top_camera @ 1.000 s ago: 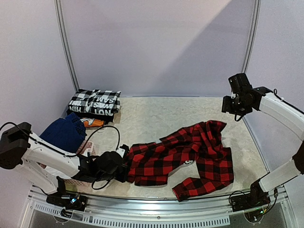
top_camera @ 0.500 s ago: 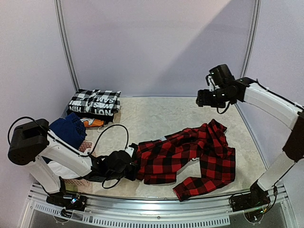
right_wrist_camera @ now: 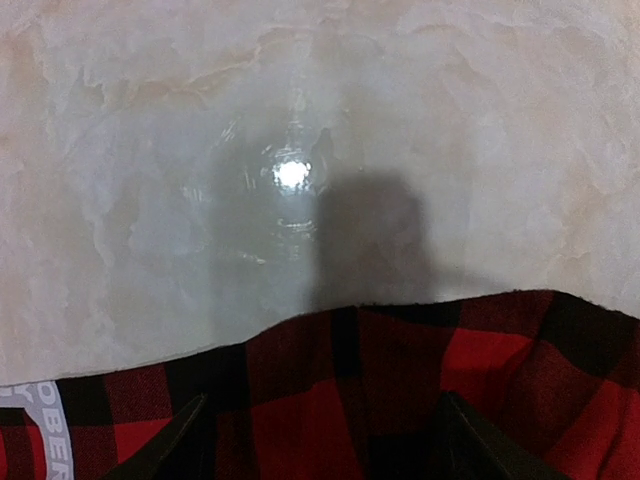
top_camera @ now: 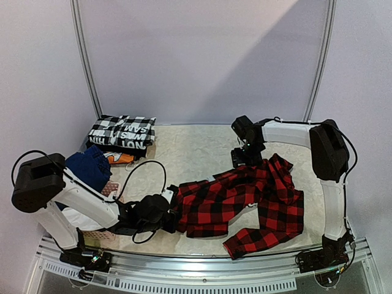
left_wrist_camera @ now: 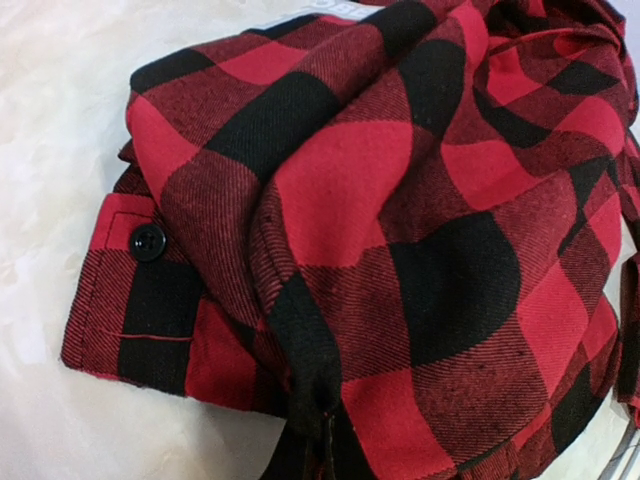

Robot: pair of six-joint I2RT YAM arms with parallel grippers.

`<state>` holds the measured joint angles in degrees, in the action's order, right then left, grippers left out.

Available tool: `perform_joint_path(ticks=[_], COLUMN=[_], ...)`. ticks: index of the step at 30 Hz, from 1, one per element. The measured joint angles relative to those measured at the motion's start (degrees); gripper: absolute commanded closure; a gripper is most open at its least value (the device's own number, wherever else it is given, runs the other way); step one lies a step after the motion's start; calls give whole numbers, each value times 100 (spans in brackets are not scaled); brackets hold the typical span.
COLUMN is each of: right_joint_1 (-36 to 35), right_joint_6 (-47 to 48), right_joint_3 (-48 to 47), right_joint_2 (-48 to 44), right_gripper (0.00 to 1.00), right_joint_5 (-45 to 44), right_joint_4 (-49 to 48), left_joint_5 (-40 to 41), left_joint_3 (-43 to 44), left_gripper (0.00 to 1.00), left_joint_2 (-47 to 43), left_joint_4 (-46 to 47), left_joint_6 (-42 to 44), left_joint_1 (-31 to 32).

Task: Fold and stack the mixed laundry pile
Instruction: Adjust the crumpled shirt at the corner of the board.

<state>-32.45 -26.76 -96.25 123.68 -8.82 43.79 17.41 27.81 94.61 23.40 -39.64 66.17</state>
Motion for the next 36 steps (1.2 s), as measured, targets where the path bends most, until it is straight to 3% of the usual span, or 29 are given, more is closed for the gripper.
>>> perform_joint_path(ticks=[7,15,26,36], right_joint_1=[0,0,-52,-516], right_joint_6=[-28,-44,170,181], right_joint_3=[-221,-304,-964,-977], right_joint_2=[479,538,424,-1856], right_gripper=[57,100,100,100], right_joint_5=[87,90,343,216], right_joint_4=[24,-26,-57,-286], left_joint_5=[0,2,4,157], left_joint_3=[-98,-201,-306,-365], left_gripper=[100,100,99,99], left_joint_2=[79,103,87,-122], left_joint_4=[328,557,715,741], left_joint_6=[-2,-4,-2,26], left_joint_1=[7,11,33,162])
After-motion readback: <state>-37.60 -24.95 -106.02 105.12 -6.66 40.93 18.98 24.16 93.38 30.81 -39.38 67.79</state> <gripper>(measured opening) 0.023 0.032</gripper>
